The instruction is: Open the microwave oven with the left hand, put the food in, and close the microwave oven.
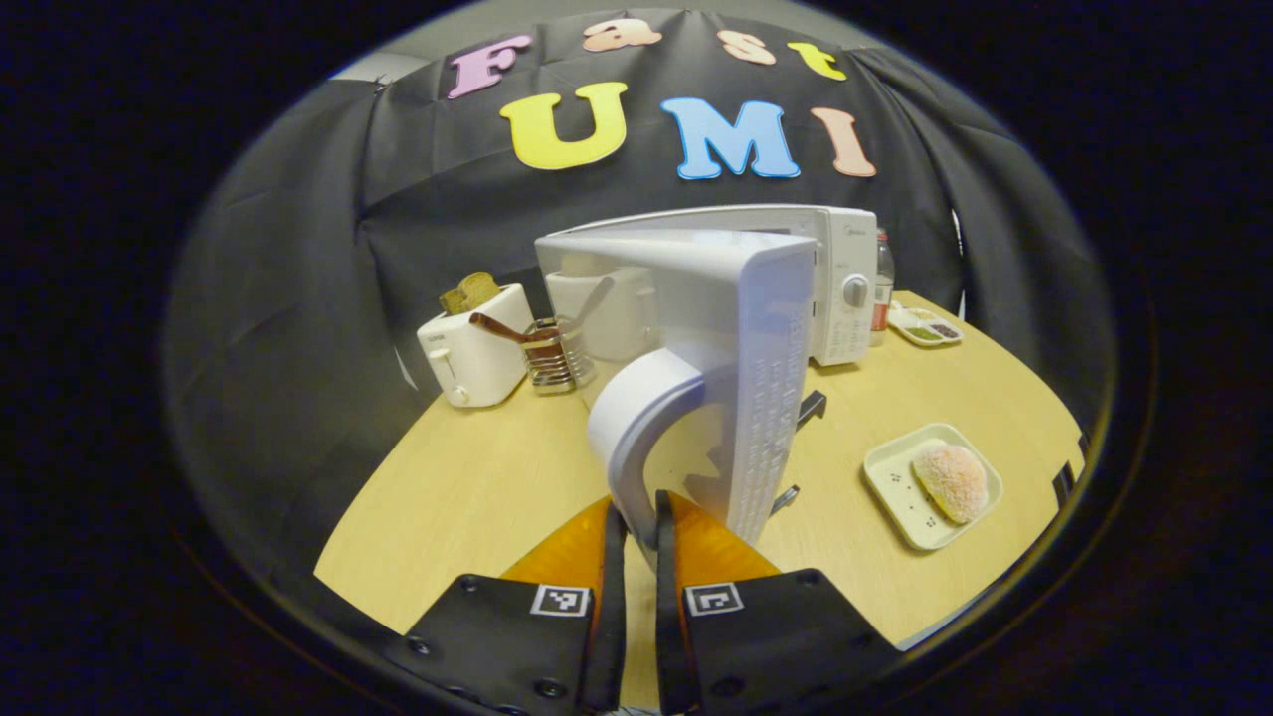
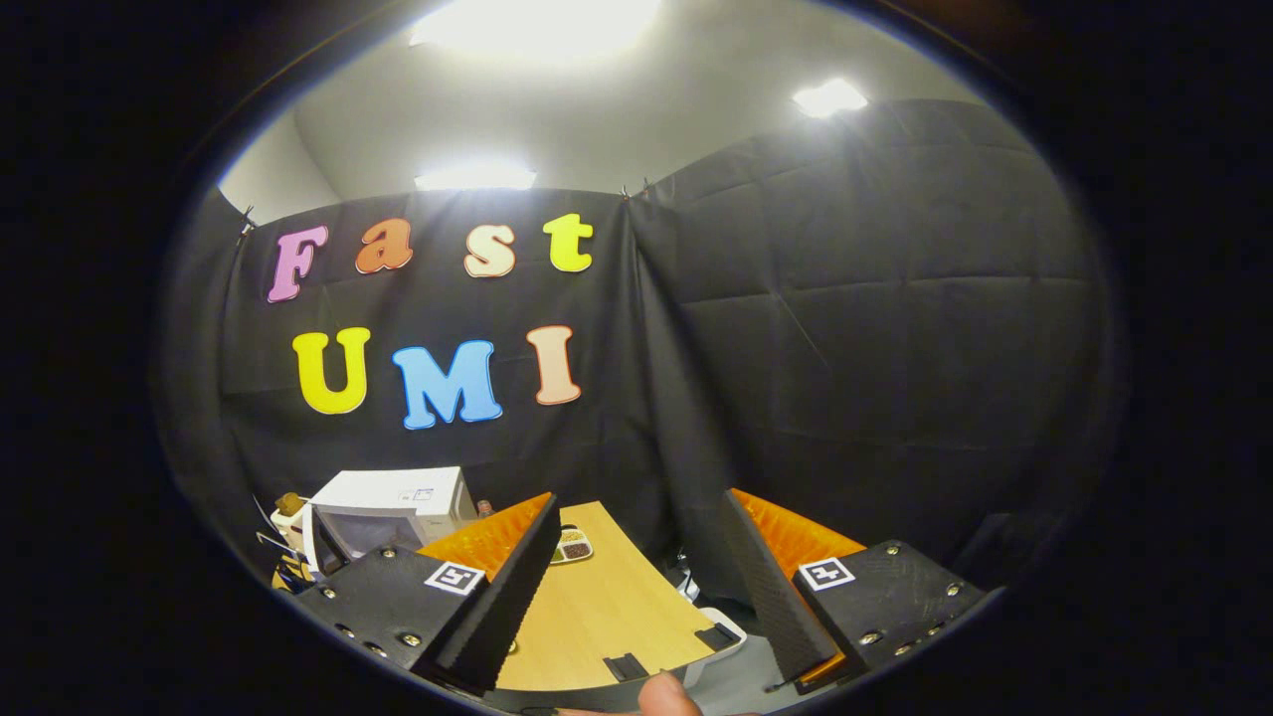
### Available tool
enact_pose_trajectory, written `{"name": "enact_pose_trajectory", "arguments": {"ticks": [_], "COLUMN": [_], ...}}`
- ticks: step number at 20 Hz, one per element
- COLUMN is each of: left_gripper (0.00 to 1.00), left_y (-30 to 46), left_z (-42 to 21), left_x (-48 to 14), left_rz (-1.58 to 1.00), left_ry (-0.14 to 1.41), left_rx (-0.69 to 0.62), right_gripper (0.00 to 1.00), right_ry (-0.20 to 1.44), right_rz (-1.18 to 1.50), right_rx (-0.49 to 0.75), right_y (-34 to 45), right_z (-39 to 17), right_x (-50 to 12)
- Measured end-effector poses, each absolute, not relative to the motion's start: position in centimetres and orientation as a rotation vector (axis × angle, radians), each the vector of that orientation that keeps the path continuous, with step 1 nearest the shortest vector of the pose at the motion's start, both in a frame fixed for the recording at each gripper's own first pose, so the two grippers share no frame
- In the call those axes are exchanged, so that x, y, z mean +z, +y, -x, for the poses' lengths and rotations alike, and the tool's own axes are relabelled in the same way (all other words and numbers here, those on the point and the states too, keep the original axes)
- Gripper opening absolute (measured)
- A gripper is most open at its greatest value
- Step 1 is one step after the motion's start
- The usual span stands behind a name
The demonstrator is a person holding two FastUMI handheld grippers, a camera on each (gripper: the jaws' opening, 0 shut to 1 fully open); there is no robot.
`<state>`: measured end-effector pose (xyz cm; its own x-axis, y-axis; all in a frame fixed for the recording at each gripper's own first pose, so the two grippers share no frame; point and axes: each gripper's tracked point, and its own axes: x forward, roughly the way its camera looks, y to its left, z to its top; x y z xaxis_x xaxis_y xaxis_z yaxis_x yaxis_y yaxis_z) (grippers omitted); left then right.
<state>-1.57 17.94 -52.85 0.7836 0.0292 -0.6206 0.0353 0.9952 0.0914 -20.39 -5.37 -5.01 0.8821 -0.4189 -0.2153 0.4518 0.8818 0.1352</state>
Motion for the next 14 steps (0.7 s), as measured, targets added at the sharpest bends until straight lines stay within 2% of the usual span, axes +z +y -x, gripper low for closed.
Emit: {"name": "enact_pose_trajectory", "arguments": {"ticks": [2,6,8,9,10,12,14], "left_gripper": [0.22,0.23,0.25,0.27,0.30,0.27,0.30], "left_y": [18.9,20.6,21.5,22.0,22.5,23.7,24.7], "left_z": [2.0,2.2,2.6,3.1,3.7,3.6,4.2], "left_x": [-52.8,-53.3,-53.8,-54.6,-55.4,-55.2,-55.0], "left_rz": [-0.089,-0.052,-0.026,-0.003,0.016,0.006,-0.009], "left_ry": [0.663,0.678,0.707,0.736,0.769,0.755,0.760], "left_rx": [-0.029,-0.102,-0.143,-0.162,-0.176,-0.189,-0.204], "right_gripper": [0.99,0.99,0.99,0.96,0.99,0.99,0.99], "right_ry": [0.188,0.228,0.262,0.285,0.304,0.333,0.366], "right_rz": [-0.185,-0.188,-0.207,-0.222,-0.240,-0.269,-0.282], "right_rx": [-0.432,-0.405,-0.387,-0.377,-0.371,-0.363,-0.341], "right_y": [-3.8,-0.4,1.5,2.4,3.2,4.4,6.0], "right_z": [19.1,16.6,15.7,15.1,14.6,13.6,12.4], "right_x": [-5.1,-6.1,-7.5,-8.4,-9.2,-10.5,-12.0]}}
